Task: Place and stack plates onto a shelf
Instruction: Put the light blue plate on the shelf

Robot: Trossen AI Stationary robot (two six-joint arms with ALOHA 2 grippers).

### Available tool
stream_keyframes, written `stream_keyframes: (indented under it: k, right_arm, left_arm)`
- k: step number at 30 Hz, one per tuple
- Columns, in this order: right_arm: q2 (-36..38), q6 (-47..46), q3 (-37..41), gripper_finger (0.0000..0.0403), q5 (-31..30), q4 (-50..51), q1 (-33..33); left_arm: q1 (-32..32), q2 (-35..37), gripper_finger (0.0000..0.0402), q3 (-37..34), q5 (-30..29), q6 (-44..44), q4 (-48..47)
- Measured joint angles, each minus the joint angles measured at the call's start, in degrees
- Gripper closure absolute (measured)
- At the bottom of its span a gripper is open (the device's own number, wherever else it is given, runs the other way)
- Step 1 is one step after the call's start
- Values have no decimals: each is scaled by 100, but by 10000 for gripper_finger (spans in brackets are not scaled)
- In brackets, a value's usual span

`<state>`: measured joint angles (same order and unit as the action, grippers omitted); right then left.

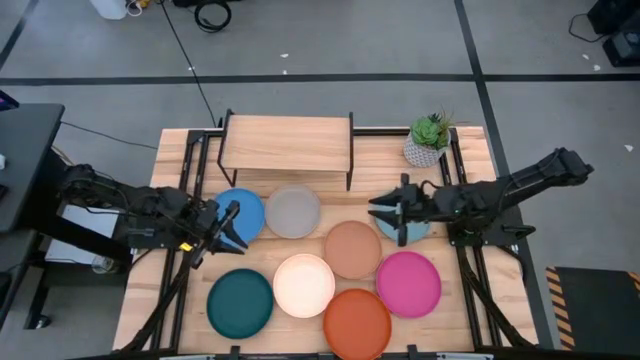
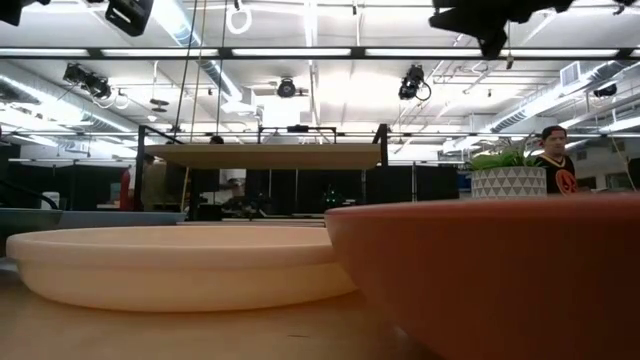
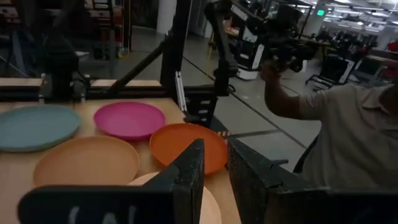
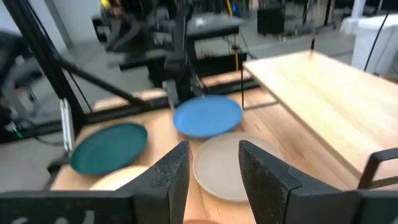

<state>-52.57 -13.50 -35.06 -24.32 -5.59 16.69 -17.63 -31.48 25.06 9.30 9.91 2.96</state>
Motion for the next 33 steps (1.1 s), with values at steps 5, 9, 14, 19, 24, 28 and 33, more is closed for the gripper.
stream_keyframes:
  k: [5, 9, 14, 19, 24, 28, 33]
  right_arm:
    - [-542, -4, -464, 258, 154, 527, -2]
    - [-825, -44, -697, 258, 194, 884, -2]
    - [-1048, -267, -807, 258, 246, 1061, -2]
    - [-1171, -493, -814, 258, 641, 1234, -2]
    - [-1320, -662, -820, 258, 644, 1967, -125]
    - [-1491, -1366, -820, 258, 627, 3292, -414]
    - [-1923, -1916, -818, 252, 948, 4214, -553]
  left_arm:
    - [4, -2, 326, 0, -15, 1, -383]
    - [4, -2, 326, 0, -17, 3, -615]
    - [4, -2, 326, 0, -17, -8, -660]
    - [2, -10, 326, 0, -454, -339, -667]
    - [4, -209, 317, 0, -1478, -507, -670]
    - [4, -461, 293, 0, -2031, -586, -652]
    - [11, -704, 246, 6, -2226, -610, -552]
